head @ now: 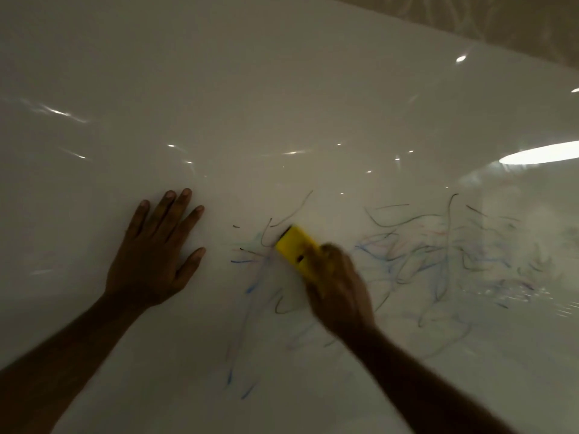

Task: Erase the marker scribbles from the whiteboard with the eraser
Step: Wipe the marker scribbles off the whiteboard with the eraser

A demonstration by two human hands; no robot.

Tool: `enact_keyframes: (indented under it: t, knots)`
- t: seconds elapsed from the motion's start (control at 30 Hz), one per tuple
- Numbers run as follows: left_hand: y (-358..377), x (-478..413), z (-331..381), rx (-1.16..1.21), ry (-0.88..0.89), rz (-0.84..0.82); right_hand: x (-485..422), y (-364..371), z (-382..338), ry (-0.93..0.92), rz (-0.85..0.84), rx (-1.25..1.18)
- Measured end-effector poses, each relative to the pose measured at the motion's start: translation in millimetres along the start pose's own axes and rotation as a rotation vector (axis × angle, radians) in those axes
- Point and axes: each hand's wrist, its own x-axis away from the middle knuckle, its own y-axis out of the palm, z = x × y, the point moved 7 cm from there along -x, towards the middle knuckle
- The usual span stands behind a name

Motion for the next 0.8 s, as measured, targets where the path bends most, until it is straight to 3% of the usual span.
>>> enact_keyframes:
  t: [0.1,0.23,0.33,0.47,0.57,0.63,0.8]
  knots:
    - [-1.1,-0.2,1.0,-0.006,-0.005,0.010,-69.7,-27.8,48.3,0.158,0.089,0.056]
    - [-1.2,0.1,2.0,-0.001,-0.004,0.022,-119.9,-40.7,61.4,0.175,0.177,0.064]
    - [-0.4,1.1,1.2,-0.005,-0.010,0.022,-79.1,-16.0,20.5,0.099,0.202,-0.016]
    - [-0.3,1.8,0.2,-0.018,-0.017,0.024,23.4,16.4,-34.5,-0.013,0.057,-0.175]
    - [-1.7,1.1,0.9,-0.015,-0.017,0.026,39.5,16.9,-38.3,-0.121,-0.033,-0.175]
    - [-2.2,1.6,0.5,-0.016,-0.017,0.028,12.7,11.6,-23.1,-0.143,-0.024,-0.129]
    - [-0.5,1.6,-0.3,-0.020,-0.014,0.020,-101.7,-17.4,20.7,0.047,0.138,-0.054]
